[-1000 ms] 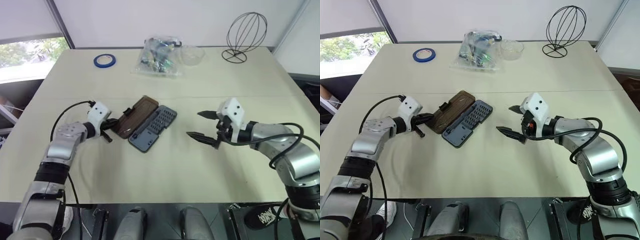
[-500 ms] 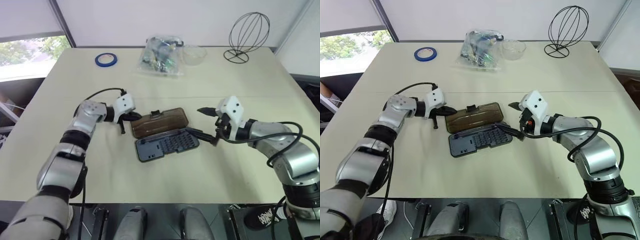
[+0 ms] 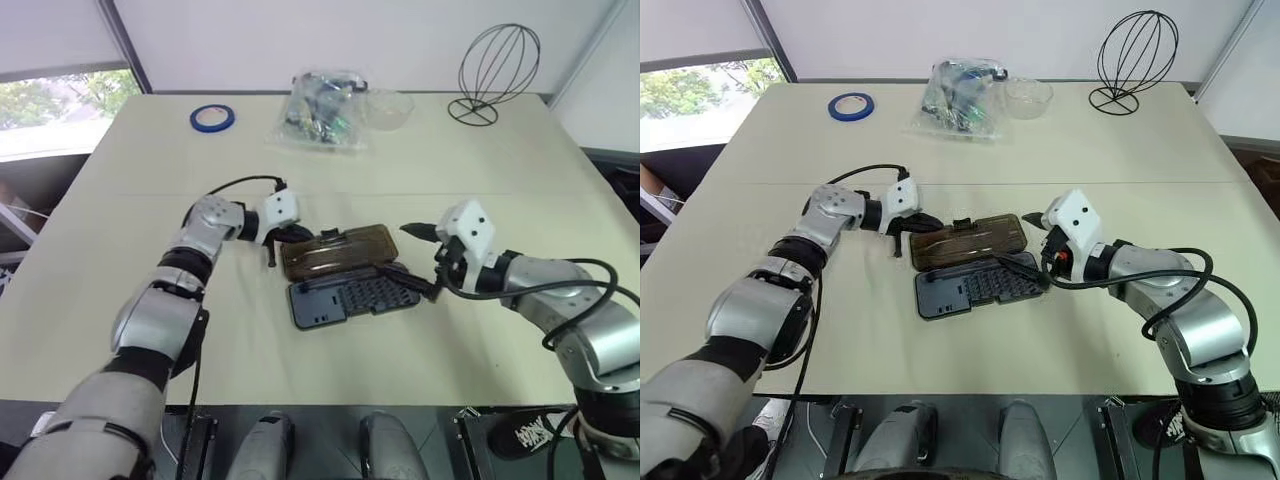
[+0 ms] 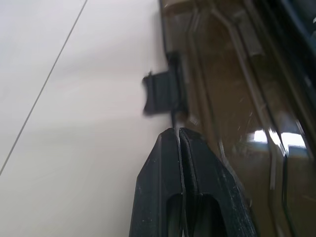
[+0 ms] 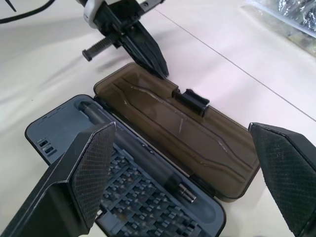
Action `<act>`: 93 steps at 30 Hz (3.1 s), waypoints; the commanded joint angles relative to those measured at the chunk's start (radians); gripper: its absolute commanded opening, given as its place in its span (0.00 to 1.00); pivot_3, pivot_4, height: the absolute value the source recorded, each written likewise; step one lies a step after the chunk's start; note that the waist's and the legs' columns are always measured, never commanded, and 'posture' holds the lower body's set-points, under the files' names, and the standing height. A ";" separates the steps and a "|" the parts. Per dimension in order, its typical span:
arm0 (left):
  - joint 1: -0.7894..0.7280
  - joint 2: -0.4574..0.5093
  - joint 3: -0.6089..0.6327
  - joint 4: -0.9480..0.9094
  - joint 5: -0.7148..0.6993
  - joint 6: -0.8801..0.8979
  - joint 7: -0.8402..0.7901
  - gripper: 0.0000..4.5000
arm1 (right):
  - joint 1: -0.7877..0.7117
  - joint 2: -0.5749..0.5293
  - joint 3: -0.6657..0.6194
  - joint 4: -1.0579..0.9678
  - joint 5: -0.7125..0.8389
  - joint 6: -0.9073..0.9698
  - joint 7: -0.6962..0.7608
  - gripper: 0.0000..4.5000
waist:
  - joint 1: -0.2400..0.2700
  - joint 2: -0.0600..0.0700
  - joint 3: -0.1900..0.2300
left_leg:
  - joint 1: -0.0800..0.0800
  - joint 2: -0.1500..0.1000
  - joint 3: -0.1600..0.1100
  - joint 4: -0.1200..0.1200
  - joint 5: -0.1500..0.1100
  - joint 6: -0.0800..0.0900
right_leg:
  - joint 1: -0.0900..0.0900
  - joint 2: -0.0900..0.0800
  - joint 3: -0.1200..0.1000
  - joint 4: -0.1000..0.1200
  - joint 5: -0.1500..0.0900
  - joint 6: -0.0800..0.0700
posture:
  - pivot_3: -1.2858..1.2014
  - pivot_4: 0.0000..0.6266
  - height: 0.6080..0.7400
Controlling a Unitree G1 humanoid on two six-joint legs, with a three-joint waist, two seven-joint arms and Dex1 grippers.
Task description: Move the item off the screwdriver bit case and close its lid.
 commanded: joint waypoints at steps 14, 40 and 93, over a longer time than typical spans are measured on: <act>-0.072 -0.003 0.067 0.037 0.020 -0.066 0.097 0.01 | -0.025 -0.006 -0.017 -0.034 0.018 0.005 -0.004 1.00 | 0.000 0.000 0.000 | 0.000 0.000 0.000 0.000 0.000 0.000 | -0.001 0.000 0.000 0.003 0.000 0.000 | 0.52 0.24 0.82; 0.793 -0.042 0.483 -1.668 -0.349 1.150 0.783 0.01 | -0.315 0.187 0.083 0.297 -0.125 0.043 -0.204 1.00 | -0.021 0.001 -0.001 | 0.000 0.000 -0.006 0.001 0.002 -0.003 | -0.006 0.000 0.003 0.010 0.000 0.000 | 0.52 0.24 0.82; 0.885 0.161 0.085 -1.611 -0.520 1.153 0.515 0.01 | -0.642 0.256 0.308 1.064 -0.538 -0.333 0.035 1.00 | -0.022 0.001 -0.001 | 0.000 -0.001 -0.005 0.000 0.002 -0.003 | -0.006 -0.001 0.004 0.008 0.000 -0.001 | 0.52 0.24 0.82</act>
